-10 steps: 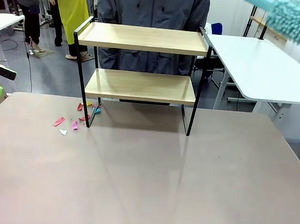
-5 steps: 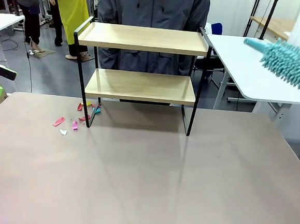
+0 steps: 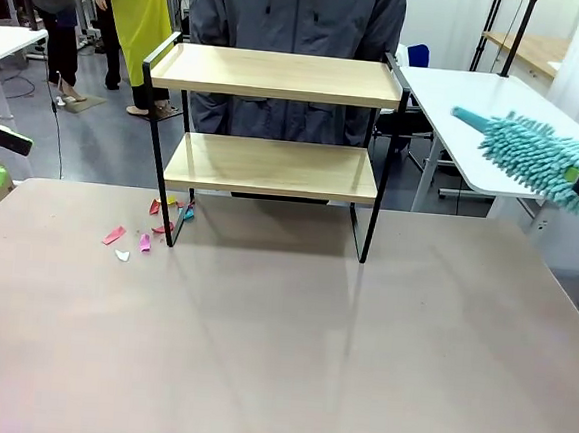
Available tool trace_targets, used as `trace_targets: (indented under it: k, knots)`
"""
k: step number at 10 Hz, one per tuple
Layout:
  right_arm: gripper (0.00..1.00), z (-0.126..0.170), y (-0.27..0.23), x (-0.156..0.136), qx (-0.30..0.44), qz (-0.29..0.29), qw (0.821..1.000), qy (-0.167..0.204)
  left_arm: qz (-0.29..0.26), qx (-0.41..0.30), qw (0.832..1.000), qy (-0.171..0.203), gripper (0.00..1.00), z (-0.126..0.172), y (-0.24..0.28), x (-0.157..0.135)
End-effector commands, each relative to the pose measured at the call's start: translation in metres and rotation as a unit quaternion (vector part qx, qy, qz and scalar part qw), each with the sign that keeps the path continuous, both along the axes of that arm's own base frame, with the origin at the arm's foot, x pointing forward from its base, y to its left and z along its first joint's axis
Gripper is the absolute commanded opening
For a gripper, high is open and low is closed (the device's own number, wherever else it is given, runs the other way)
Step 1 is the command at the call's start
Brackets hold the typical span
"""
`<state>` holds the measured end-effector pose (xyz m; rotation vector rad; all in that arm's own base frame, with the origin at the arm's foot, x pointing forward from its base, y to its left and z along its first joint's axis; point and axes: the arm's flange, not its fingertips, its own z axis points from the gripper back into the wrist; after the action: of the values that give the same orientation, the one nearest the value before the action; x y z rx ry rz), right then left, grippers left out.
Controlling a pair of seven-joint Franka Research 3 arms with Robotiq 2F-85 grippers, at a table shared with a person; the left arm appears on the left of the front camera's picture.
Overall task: Clean the shelf.
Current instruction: Hand the Duster back to the human.
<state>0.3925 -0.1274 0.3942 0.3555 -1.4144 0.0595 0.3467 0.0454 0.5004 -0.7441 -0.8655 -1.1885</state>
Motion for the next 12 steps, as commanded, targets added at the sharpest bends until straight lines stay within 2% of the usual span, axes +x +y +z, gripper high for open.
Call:
trace_targets:
  k: [1,12]
  knots:
    - [0.17,0.0051,-0.0076,-0.0055,-0.009,-0.021,1.000,0.003,0.005,-0.008,1.000,-0.007,1.00,0.0023,-0.0018,0.0005]
    - [0.17,0.0051,-0.0076,-0.0055,-0.009,-0.021,1.000,0.003,0.005,-0.008,1.000,-0.007,1.00,0.0023,-0.0018,0.0005]
